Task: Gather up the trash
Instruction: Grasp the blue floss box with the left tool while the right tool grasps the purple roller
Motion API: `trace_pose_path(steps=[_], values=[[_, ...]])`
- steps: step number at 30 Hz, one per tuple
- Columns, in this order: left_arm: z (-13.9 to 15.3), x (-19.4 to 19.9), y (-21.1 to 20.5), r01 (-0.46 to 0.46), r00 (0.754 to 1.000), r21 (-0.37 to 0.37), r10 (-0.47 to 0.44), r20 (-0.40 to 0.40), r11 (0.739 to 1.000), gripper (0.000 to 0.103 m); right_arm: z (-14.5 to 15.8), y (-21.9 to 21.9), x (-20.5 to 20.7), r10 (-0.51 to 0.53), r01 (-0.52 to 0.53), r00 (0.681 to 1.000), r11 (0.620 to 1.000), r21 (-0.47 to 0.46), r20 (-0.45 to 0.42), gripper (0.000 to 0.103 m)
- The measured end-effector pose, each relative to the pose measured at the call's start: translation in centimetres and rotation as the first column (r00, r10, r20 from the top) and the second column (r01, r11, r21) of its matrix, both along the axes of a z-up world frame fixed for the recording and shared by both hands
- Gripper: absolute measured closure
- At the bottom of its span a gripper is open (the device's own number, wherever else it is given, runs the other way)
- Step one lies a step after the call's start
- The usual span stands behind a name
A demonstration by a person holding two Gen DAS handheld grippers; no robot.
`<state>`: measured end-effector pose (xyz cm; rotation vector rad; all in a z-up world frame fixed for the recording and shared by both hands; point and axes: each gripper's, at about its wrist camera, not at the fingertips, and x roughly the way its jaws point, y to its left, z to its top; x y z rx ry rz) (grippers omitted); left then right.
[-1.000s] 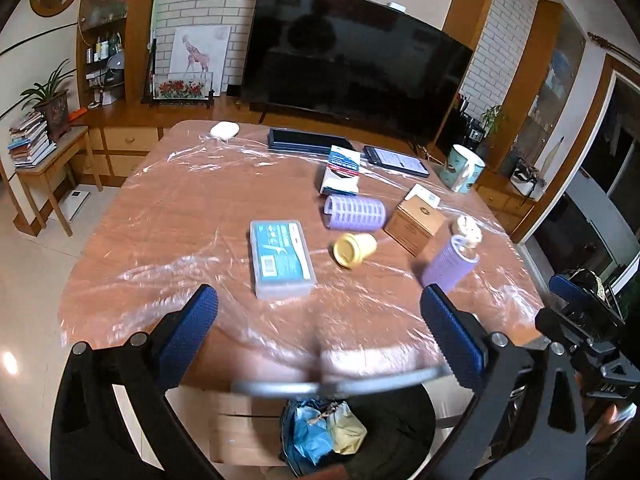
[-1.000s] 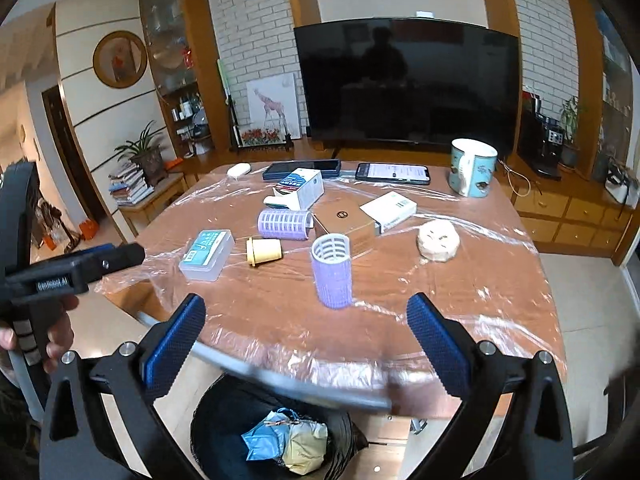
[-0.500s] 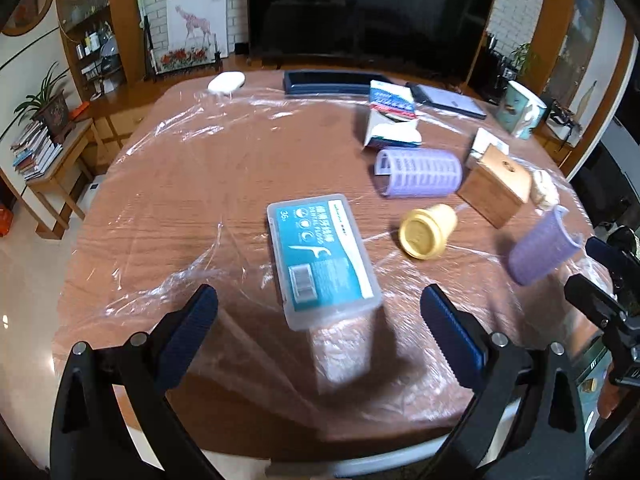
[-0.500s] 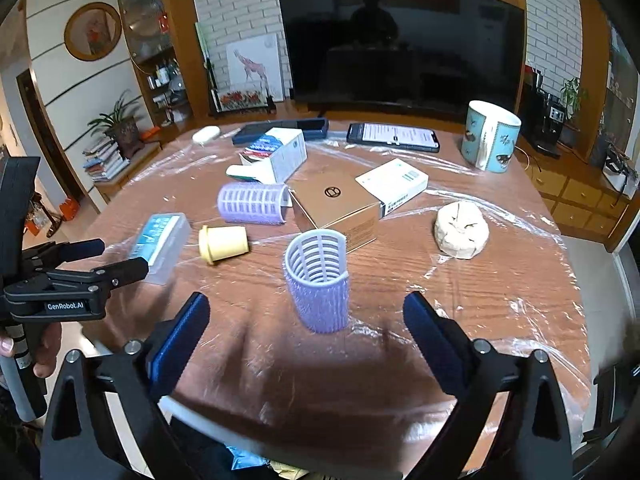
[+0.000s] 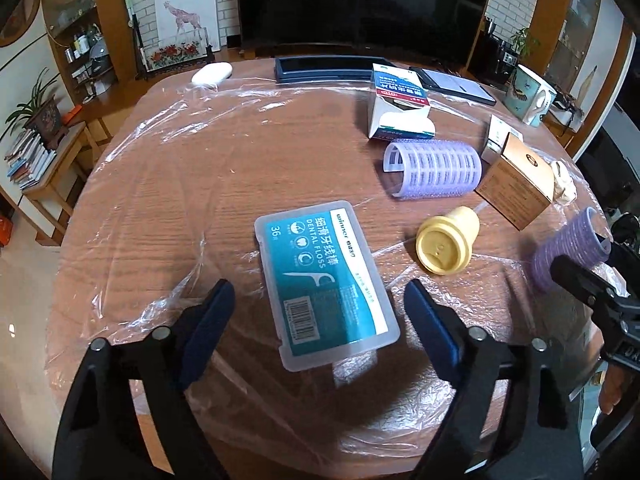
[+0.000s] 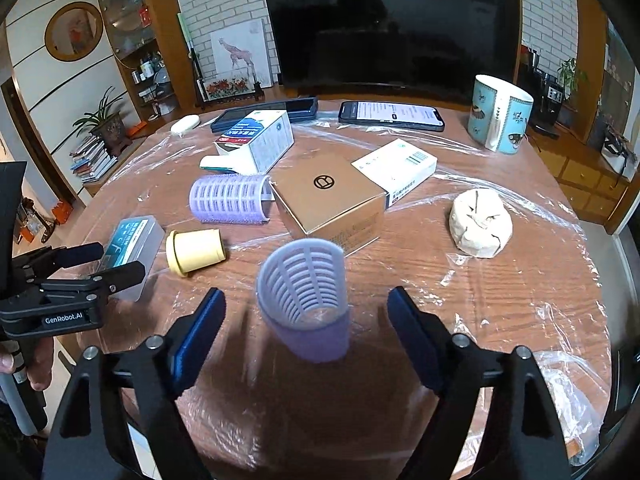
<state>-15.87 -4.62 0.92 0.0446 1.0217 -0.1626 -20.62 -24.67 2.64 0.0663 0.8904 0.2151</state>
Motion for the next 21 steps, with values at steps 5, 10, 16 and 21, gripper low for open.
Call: trace_pose_path(steps=[5, 10, 16, 21], values=[[-0.15, 0.27, -0.23, 0.017, 1.0, 0.004, -0.017, -0.002, 1.0, 0.023, -0.31, 0.5, 0.51, 0.013, -0.013, 1.0, 1.0, 0.004, -0.011, 0.032], [-0.43, 0.48, -0.31, 0.03, 0.999, 0.003, -0.03, -0.013, 1.0, 0.032, -0.4, 0.86, 0.69, 0.019, -0.019, 1.0, 1.0, -0.003, -0.012, 0.038], [-0.55, 0.37, -0.37, 0.039, 0.999, -0.001, -0.039, -0.012, 0.999, 0.041, -0.85, 0.72, 0.9, 0.022, -0.022, 0.999, 1.0, 0.015, -0.039, 0.061], [-0.14, 0.08, -0.53, 0.04, 0.999, 0.012, -0.04, 0.01, 0.999, 0.045, -0.67, 0.03, 0.85, 0.015, -0.011, 0.999, 0.996, 0.083, -0.047, 0.065]])
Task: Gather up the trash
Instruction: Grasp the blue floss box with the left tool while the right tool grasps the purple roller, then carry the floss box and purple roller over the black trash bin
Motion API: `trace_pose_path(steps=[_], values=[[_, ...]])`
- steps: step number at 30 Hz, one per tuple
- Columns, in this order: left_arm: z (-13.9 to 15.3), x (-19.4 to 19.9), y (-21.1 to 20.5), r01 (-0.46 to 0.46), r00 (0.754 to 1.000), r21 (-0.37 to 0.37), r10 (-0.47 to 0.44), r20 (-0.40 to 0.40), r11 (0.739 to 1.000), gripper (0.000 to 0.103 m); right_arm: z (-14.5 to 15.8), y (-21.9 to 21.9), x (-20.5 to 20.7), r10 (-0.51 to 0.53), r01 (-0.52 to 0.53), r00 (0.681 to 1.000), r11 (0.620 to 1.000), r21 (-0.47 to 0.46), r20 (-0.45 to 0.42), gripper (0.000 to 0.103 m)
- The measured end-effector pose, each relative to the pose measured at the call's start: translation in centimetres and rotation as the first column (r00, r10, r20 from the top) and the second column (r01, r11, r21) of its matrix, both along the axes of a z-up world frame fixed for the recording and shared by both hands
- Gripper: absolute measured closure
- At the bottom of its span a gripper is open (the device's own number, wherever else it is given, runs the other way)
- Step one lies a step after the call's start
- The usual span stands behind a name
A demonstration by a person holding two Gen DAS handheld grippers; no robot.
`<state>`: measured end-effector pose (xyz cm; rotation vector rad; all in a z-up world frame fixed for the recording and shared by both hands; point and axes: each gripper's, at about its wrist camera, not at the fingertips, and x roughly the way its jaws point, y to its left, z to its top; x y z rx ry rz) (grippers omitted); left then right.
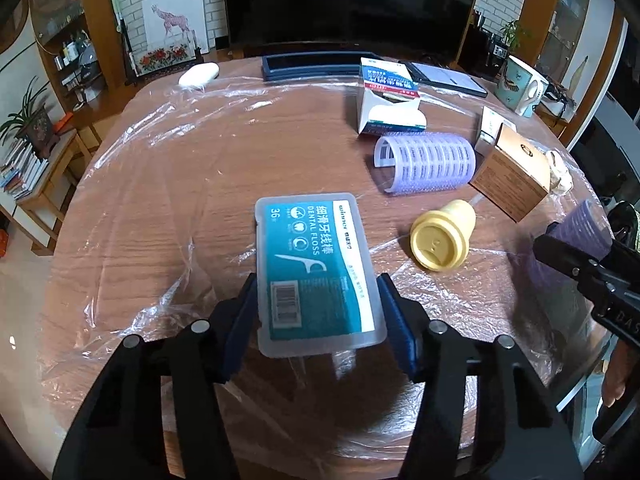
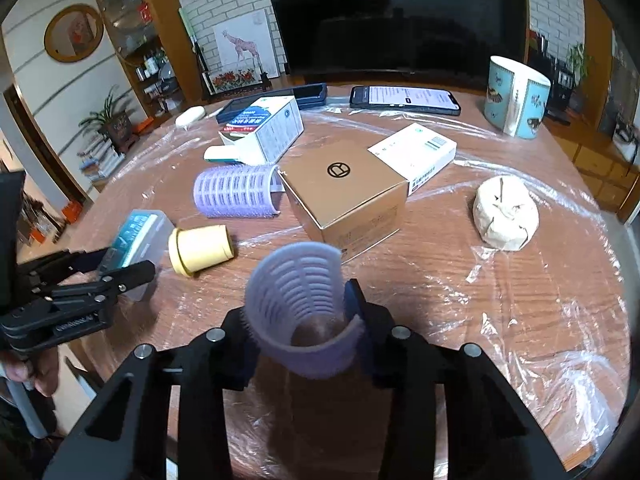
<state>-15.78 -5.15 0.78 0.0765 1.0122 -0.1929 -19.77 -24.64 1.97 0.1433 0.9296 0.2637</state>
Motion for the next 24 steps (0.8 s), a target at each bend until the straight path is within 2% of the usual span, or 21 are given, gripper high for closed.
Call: trace_pose_path(steps=[7, 12, 24], values=[[1.2, -0.4, 0.2, -0.006, 0.999, 0.0, 0.006, 0.042, 1.0, 0.046, 1.2, -0.6, -1.1, 0.0, -0.001, 1.0, 1.0, 0.026, 0.025, 0.066], [1.7, -1.0, 0.8, -0.019, 0.998, -0.003, 0.019, 0.054, 1.0, 0.046, 2.1, -1.9, -1.7, -0.029, 0.025, 0.999, 0.996, 0.082, 0.042, 0.066], [3.2, -2.2, 1.6, -0.03, 0.996, -0.04, 0.034, 0.083, 0.999, 0.046, 3.5, -2.9, -2.7, -0.039, 0.031, 0.997, 0.994, 0.106, 0.068, 0.066]])
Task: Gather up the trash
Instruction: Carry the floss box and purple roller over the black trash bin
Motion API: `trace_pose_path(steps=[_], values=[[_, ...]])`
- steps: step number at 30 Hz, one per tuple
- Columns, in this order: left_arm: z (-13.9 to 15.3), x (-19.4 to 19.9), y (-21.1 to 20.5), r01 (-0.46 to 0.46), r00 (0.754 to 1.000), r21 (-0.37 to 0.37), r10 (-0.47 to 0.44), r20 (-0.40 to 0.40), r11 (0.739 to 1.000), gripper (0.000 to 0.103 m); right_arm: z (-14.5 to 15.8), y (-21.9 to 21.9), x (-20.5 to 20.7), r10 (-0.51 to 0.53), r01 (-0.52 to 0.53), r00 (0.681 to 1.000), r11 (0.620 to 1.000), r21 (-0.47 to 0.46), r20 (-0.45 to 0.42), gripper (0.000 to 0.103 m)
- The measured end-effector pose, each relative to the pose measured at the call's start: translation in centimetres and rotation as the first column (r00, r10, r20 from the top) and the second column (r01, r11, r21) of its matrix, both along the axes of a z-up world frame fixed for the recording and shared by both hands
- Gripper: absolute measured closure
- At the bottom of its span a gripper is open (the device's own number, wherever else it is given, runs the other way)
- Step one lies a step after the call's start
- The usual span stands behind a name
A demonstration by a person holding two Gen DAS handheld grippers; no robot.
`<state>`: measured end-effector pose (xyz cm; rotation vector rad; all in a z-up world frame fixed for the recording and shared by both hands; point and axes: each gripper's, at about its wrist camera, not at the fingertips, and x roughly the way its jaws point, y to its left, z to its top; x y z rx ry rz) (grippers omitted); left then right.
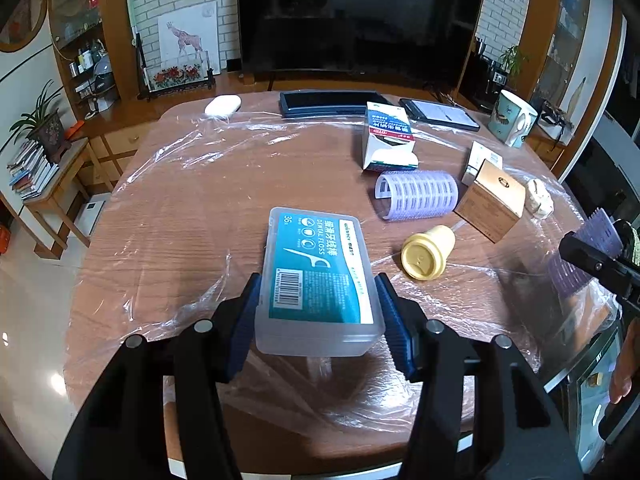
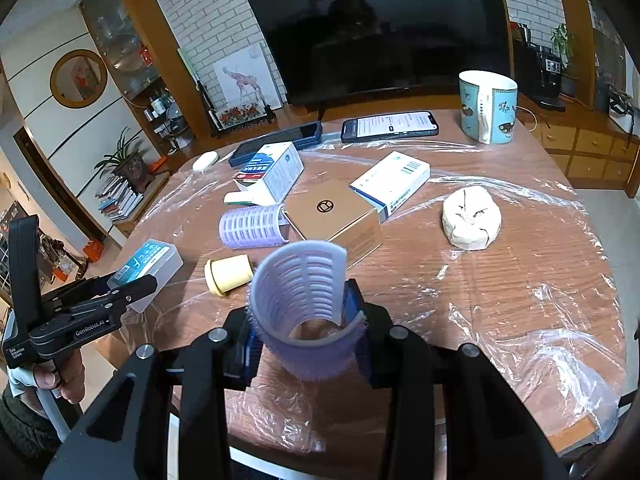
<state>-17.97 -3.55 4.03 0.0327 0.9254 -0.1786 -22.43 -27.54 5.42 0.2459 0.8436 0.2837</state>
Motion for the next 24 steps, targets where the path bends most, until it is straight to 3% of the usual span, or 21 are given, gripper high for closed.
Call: trace_pose_path(steps=[24], values=[[3.1, -5.7, -2.2, 0.085, 0.995, -0.028, -0.083, 0.058, 0.996, 0.046, 2.1, 1.9, -5.8, 0.126, -0.126, 0.992, 0.992, -0.002, 0.021, 0.066]])
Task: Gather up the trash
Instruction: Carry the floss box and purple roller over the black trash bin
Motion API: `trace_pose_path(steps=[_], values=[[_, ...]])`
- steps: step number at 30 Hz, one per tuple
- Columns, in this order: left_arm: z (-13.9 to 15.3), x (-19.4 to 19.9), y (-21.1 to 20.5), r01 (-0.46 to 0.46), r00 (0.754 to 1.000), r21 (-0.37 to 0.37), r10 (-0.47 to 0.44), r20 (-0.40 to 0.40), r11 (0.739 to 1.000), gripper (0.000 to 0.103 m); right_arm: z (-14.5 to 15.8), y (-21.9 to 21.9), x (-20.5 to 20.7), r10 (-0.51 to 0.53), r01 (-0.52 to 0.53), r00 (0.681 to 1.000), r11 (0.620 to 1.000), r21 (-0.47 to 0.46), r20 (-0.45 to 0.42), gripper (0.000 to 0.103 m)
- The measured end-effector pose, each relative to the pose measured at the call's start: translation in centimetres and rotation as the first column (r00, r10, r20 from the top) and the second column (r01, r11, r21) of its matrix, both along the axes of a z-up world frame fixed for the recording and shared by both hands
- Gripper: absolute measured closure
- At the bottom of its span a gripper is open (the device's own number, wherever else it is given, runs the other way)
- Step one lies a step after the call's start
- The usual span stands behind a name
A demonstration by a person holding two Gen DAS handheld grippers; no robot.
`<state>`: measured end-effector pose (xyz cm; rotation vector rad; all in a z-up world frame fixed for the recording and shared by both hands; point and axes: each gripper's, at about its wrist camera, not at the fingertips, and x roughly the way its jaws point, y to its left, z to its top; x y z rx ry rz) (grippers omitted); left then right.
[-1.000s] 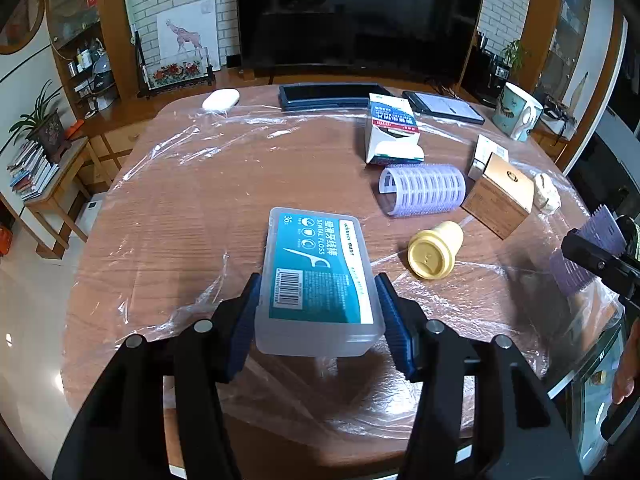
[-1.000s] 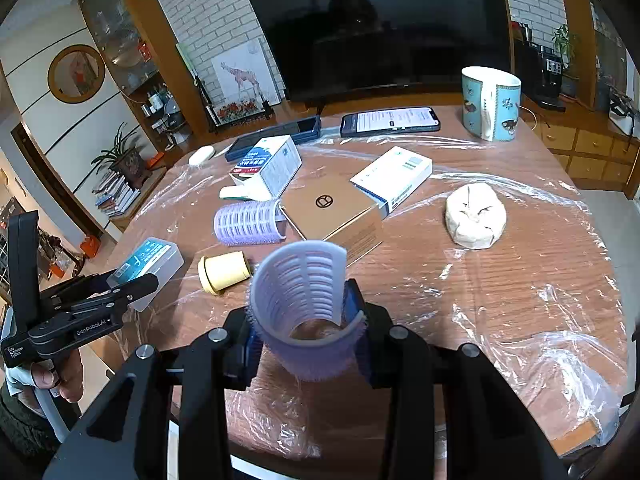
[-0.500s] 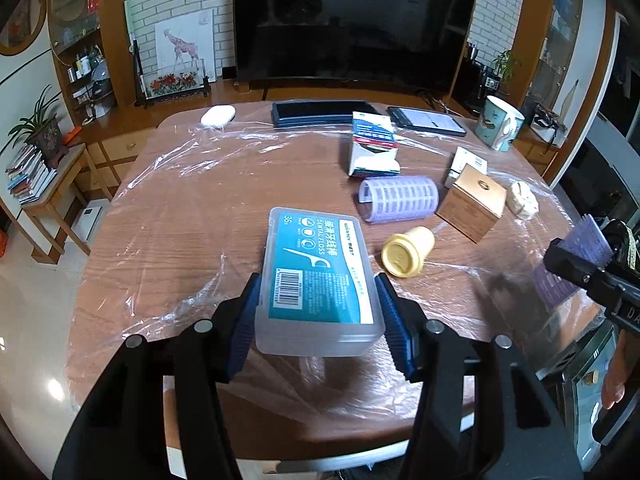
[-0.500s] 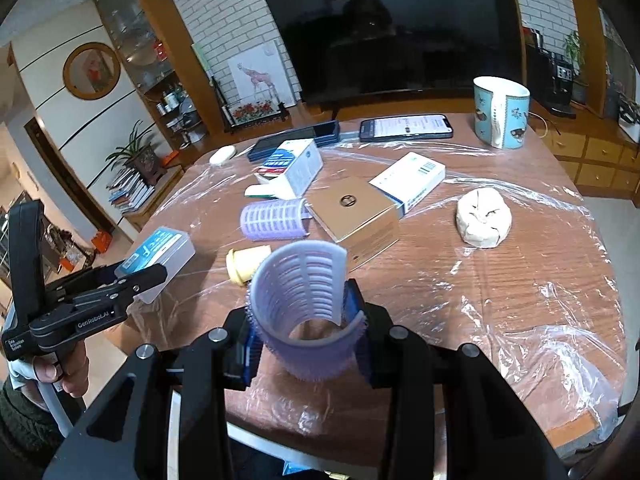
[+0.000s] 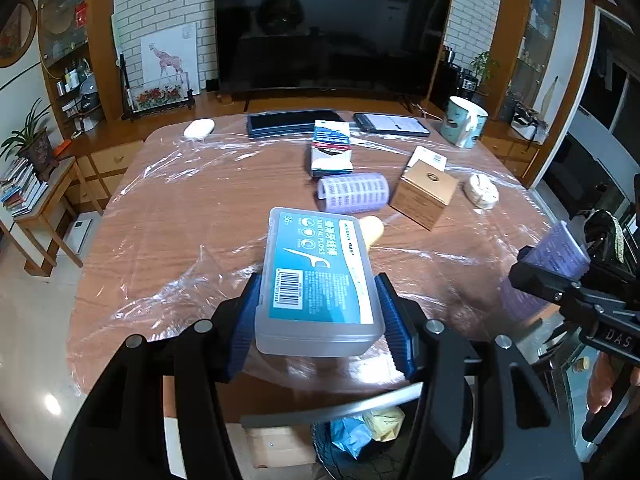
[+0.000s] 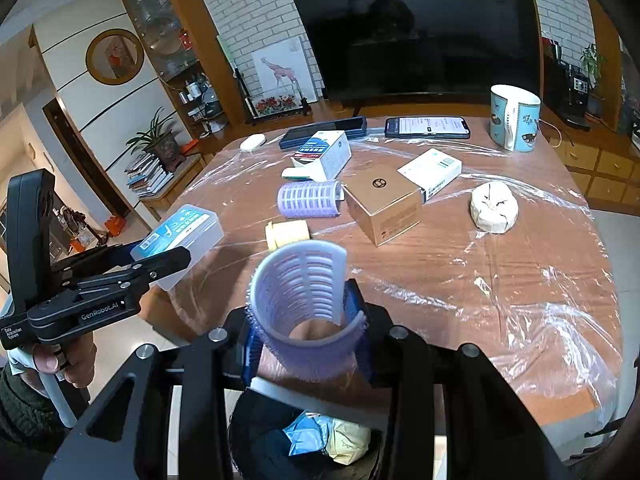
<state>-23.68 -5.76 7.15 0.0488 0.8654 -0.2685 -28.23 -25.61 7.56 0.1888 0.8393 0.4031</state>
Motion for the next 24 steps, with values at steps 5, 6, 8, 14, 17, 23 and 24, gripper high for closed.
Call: trace_pose_path(steps=[5, 6, 8, 14, 17, 23, 24], values=[[0.2, -1.3, -0.7, 0.021, 1.0, -0.003, -0.021, 0.003, 1.0, 0.046, 0.1, 0.1, -1.3, 0.014, -0.014, 1.0, 1.0, 0.0, -0.001, 0.066], [0.2, -1.7, -0.8, 0.024, 1.0, -0.002, -0.024, 0.005, 1.0, 0.046, 0.1, 0.1, -1.6, 0.017, -0.017, 1.0, 1.0, -0.002, -0.002, 0.066], [0.2, -2.2, -1.0, 0.028, 1.0, -0.003, -0.028, 0.006, 1.0, 0.046, 0.1, 0.1, -2.1, 0.023, -0.023, 1.0, 1.0, -0.003, -0.004, 0.066], [0.3, -3.7, -1.6, 0.05, 0.999, 0.003, -0.05, 0.009, 0.999, 0.046, -0.1, 0.0, -3.4, 0.04, -0.04, 0.999, 0.999, -0.009, -0.014, 0.066], [0.3, -4.6, -1.8, 0.06, 0.998, 0.003, -0.06, 0.007, 0.998, 0.046, -0.4, -0.1, -3.9, 0.049, -0.049, 0.999, 0.999, -0.014, -0.019, 0.066], [0.1, -6.2, -2.7, 0.098, 0.995, 0.017, -0.098, 0.0, 0.995, 0.046, -0.8, -0.3, -4.9, 0.071, -0.071, 0.997, 0.997, -0.018, -0.03, 0.066], [0.1, -6.5, -2.9, 0.107, 0.994, 0.02, -0.107, -0.001, 0.994, 0.046, -0.9, -0.3, -5.0, 0.073, -0.074, 0.997, 0.997, -0.018, -0.032, 0.066]])
